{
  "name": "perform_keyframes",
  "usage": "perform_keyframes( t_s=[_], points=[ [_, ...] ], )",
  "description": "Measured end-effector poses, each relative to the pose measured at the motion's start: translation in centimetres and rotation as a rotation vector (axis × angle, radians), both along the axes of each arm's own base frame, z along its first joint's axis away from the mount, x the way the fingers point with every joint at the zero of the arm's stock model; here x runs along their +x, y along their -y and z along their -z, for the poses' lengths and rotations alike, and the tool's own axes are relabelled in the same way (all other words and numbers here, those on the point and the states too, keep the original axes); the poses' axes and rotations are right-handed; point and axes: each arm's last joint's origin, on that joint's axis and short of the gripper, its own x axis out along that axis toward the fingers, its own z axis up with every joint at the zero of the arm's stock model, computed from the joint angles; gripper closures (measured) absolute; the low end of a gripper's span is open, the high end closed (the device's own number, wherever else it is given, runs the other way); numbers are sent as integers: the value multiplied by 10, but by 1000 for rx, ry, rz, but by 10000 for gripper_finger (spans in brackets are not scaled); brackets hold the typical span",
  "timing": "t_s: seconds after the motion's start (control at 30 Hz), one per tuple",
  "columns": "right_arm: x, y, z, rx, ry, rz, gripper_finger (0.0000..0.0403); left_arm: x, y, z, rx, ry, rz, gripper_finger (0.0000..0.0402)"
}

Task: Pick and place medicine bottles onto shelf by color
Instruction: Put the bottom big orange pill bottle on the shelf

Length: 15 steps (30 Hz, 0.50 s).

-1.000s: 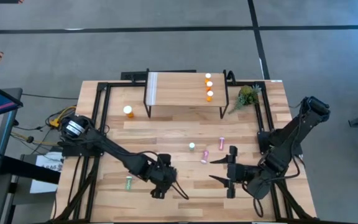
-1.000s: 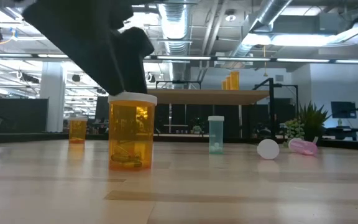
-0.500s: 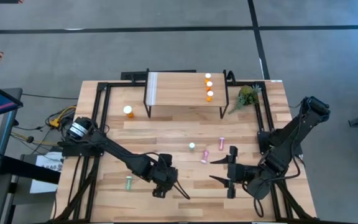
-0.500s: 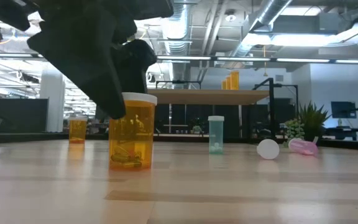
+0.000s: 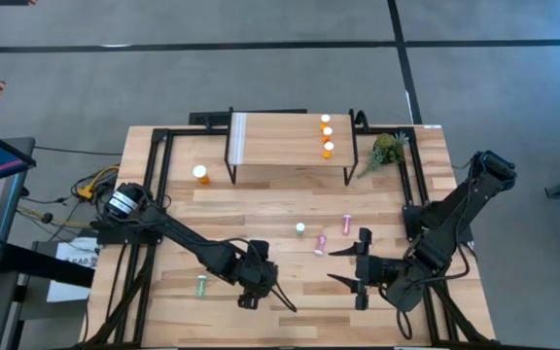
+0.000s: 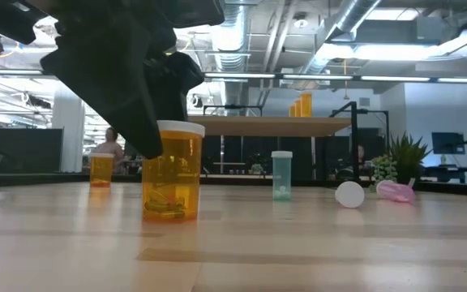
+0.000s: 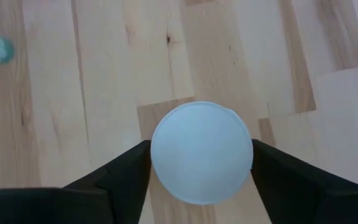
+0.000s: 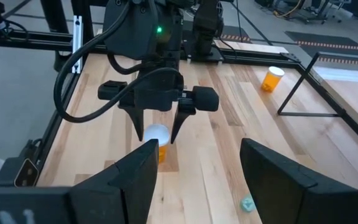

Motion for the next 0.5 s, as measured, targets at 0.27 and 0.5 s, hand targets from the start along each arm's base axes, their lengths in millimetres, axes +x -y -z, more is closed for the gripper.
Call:
perform_keyframes(
  t_s=[0.27, 0.5],
  points=[
    [0, 0, 0, 0, 1, 1, 154, 0, 0, 0, -1, 0, 1, 212],
    [0, 0, 0, 0, 1, 1, 154, 0, 0, -3, 2, -11, 17, 208]
  ],
)
